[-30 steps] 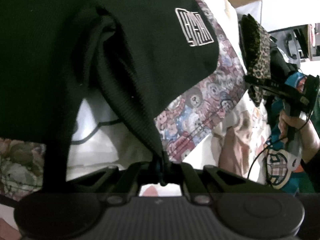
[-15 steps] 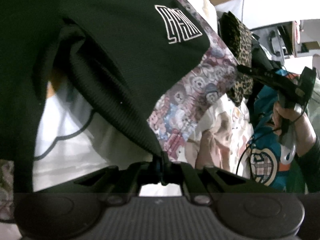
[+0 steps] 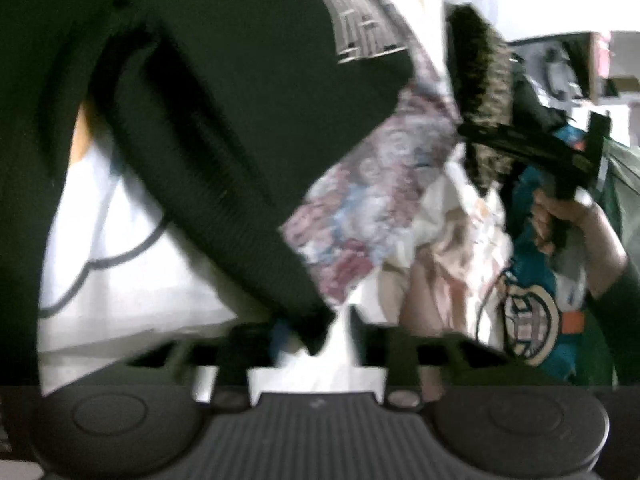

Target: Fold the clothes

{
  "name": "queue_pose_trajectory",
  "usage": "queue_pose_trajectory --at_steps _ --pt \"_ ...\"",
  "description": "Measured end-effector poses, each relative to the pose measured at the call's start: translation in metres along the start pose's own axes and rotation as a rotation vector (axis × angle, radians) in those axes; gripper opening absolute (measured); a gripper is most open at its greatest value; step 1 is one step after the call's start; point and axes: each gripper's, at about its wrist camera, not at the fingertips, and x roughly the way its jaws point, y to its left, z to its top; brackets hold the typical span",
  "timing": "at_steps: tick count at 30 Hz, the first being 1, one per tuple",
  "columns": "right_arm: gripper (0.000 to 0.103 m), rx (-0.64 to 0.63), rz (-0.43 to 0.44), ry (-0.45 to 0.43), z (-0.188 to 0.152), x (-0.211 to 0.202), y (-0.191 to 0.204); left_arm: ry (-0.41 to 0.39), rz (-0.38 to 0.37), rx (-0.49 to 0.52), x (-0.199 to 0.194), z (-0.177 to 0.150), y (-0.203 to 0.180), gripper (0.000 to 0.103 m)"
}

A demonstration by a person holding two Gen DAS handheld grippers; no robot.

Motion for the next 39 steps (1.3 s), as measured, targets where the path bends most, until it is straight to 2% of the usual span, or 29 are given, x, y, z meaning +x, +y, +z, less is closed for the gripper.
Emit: queue_pose_trajectory --at_steps 2,3,10,19,23,25,27,32,36,39 --pt "0.039 -0.005 0.021 -0.029 0.002 -0.007 0.001 -0.019 -0.003 0.035 -0.012 0.000 -0.004 0.064" --pt "0.042 -0.008 0.030 -0.050 0.004 -0.011 0.002 -0.027 -0.001 0.037 -0.018 0.002 -0.004 0.064" --pt "0.042 -0.013 0.106 -0.116 0.025 -0.018 0.016 -0.149 0.090 0.040 -0.070 0.027 0.008 0.064" --pt "0.042 -0.030 0.099 -0.155 0.047 -0.007 0.037 -0.324 0.227 -0.048 -0.130 0.063 0.061 0.064" --pt "0.042 -0.035 0.064 -0.178 0.056 -0.001 0.044 -0.353 0.321 -0.052 -0.150 0.073 0.081 0.061" --pt "0.042 -0.044 0.044 -0.196 0.060 0.001 0.047 -0.382 0.408 -0.054 -0.163 0.077 0.089 0.056" --pt "0.042 -0.055 0.037 -0.215 0.065 0.002 0.051 -0.406 0.483 -0.048 -0.178 0.082 0.095 0.055" --pt "0.042 -0.076 0.085 -0.246 0.082 0.010 0.062 -0.449 0.607 -0.018 -0.214 0.096 0.117 0.055" --pt "0.042 -0.093 0.128 -0.257 0.097 0.021 0.080 -0.502 0.655 -0.056 -0.235 0.109 0.144 0.055" --pt "0.042 -0.133 0.136 -0.265 0.107 0.032 0.097 -0.528 0.663 -0.065 -0.241 0.118 0.159 0.054"
